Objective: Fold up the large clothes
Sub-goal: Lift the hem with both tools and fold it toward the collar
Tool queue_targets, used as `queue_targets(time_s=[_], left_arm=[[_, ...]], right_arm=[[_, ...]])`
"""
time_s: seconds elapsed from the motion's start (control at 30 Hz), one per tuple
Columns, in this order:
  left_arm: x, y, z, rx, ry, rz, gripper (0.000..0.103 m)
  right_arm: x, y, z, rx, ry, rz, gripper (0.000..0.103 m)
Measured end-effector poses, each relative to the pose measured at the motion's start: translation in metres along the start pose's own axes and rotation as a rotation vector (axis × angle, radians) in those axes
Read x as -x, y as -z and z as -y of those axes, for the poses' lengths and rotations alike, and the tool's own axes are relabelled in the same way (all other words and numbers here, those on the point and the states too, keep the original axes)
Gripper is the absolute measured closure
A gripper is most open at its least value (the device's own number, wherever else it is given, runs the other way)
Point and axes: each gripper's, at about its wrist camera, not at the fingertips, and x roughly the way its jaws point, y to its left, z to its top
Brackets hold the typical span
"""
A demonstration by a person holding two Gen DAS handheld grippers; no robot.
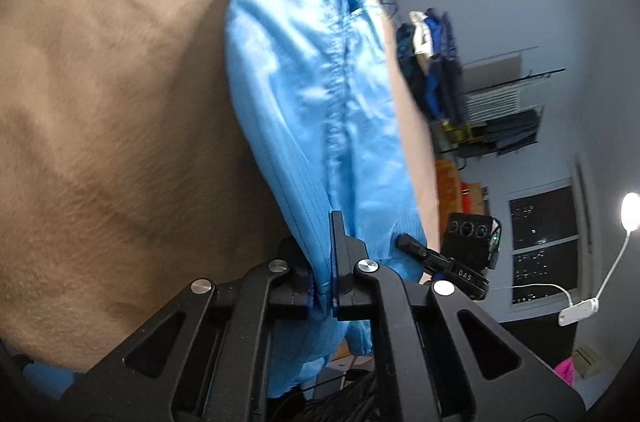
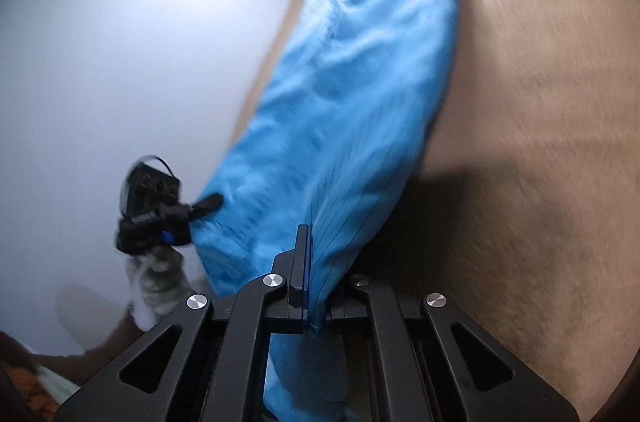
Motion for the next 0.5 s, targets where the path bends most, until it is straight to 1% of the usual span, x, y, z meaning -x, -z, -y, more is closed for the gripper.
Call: queue_targets(time_s=[0.13,0.23,0.3,0.37,0.5], left_arm=[[0.003,-0.01,0.004,0.028,0.061,0.01,0.101],[0.005,-0.021,0.007,0.043,0.082,0.025,0.101],[0.006,-0.03,0.01,0.047,0.086,0.037,0.101],[0.008,-0.045,0.016,0.045,0.075,0.061,0.101],[0.012,-0.074,0.029,0.011,0.06,0.105,0.101]], right_arm=[[0.009,-0.007,0.001,-0.022,-0.051,0.069,0.1],[0.012,-0.012,0.0,-0.017,-0.057,0.099,0.1],[0.013,-0.018,-0.001,-0.008,-0.051,0.113,0.1],[0.016,-0.027,-0.003,0.007,-0.039,0.127,0.1],[0.019,-0.06,-0.008,0.028,0.006,0.167,0.1]])
